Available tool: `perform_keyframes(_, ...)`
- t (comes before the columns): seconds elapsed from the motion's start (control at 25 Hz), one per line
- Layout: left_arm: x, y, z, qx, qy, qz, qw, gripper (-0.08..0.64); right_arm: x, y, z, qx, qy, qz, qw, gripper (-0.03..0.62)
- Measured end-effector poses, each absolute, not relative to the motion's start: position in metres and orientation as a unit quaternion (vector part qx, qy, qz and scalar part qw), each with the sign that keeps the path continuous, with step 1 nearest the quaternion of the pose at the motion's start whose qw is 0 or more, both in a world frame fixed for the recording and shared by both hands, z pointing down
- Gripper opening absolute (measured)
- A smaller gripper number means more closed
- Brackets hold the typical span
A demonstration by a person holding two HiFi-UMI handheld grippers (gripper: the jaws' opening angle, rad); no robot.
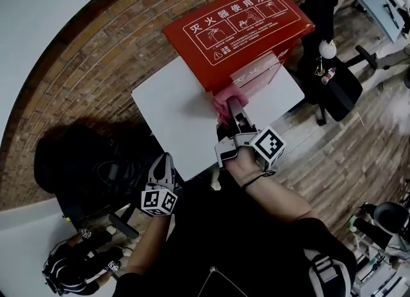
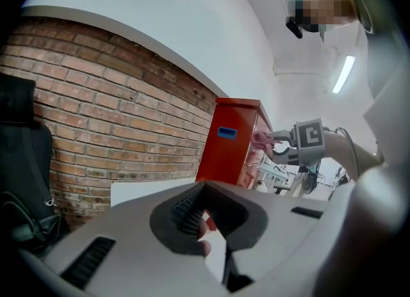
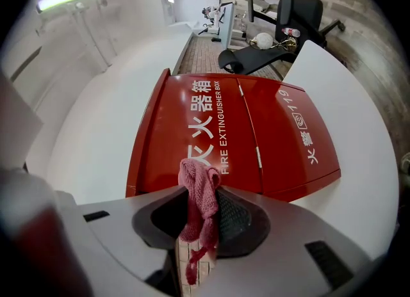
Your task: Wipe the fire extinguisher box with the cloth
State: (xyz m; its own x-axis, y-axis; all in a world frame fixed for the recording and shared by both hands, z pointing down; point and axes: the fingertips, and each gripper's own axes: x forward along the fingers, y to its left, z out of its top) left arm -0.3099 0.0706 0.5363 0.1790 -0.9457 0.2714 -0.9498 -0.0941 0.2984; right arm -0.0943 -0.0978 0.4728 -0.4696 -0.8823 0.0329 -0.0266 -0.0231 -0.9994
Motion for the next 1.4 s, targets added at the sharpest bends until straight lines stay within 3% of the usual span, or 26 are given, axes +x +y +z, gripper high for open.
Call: perform_keyframes(1.4, -0.313, 0.116, 0.548, 0.719, -0.659, 0.036, 0.217, 0.021, -0.097, -0.088, 0.58, -0.431, 0.556, -0.643, 0.302, 0.11)
